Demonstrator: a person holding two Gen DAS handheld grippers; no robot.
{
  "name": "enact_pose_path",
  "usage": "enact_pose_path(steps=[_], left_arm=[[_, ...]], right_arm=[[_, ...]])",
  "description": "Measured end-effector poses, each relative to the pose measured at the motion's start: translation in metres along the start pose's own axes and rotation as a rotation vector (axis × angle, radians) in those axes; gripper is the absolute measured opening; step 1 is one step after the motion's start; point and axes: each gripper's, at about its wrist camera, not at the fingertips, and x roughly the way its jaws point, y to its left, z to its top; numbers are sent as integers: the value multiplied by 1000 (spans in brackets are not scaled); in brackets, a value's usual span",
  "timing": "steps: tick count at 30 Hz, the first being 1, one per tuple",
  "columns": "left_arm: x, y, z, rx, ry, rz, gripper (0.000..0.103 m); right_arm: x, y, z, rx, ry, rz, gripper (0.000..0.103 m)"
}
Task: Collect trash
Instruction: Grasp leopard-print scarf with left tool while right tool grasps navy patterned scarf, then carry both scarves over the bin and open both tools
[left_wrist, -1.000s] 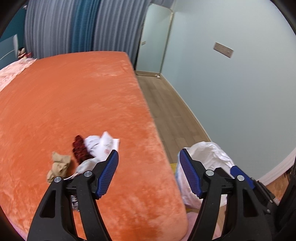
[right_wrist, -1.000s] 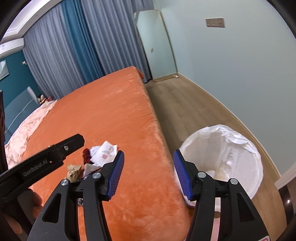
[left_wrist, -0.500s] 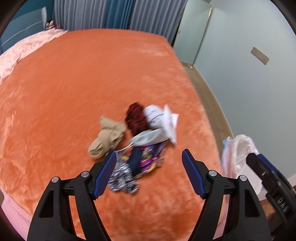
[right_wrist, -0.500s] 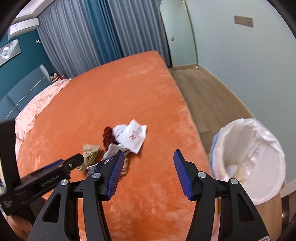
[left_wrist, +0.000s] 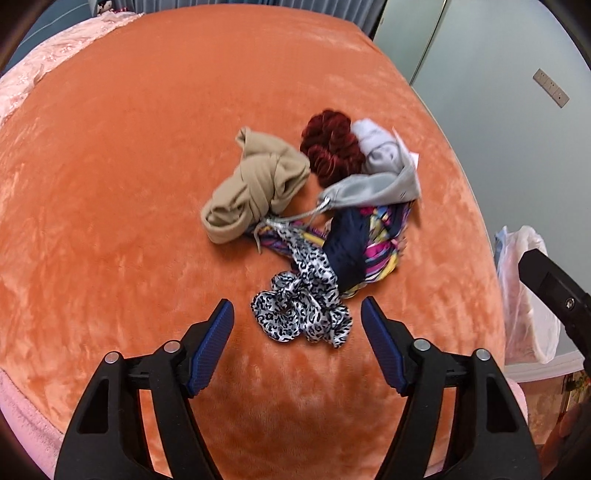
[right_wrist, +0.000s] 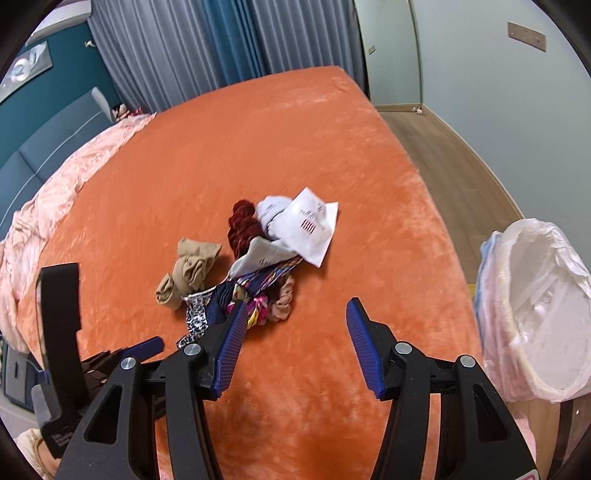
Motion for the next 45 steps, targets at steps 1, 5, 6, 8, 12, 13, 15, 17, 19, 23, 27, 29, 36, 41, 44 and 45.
enact_pose_path(steps=[1, 5, 6, 8, 12, 13, 15, 17, 19, 23, 27, 29, 36, 41, 44, 45], left_arm=[[4, 0, 0, -2, 12, -4, 58], [16, 3, -3, -4, 42, -51, 32], [17, 3, -3, 1, 42, -65, 28], [17, 3, -2, 19, 40, -90, 13], [4, 9, 0, 17, 6, -92, 9], [0, 13, 2, 4, -2, -95, 9], [-8, 21, 7, -25, -18, -97, 9], [-16, 29, 12, -42, -39, -85, 9], [-23, 34, 17, -49, -58, -77, 9], [-36, 39, 28, -57, -92, -75, 9], [-41, 42, 34, -62, -106, -69, 9], [-41, 43, 37, -67, -109, -69, 9], [-43, 35, 42, -45, -119, -63, 9], [-48, 18, 43, -26, -129, -76, 9], [-55, 5, 44, -3, -143, -88, 9], [-58, 2, 45, 2, -147, -91, 9]], right_arm=[[4, 3, -1, -4, 8, 1, 54], [15, 10, -3, -16, 33, 8, 54], [18, 12, -3, -16, 39, 11, 54], [24, 15, -4, -19, 51, 15, 54], [34, 20, -4, -22, 68, 26, 54], [36, 22, -4, -23, 72, 30, 54], [44, 25, -4, -24, 83, 37, 54], [53, 29, -4, -21, 98, 45, 54], [62, 33, -5, -15, 113, 60, 54], [81, 41, -4, -11, 148, 84, 54], [98, 51, -4, -11, 177, 105, 58], [105, 54, -5, -15, 182, 94, 60], [109, 47, -11, -2, 199, 117, 25], [78, 32, -6, 21, 146, 148, 21], [54, 21, -3, 42, 103, 169, 21], [46, 17, -1, 50, 87, 174, 21]])
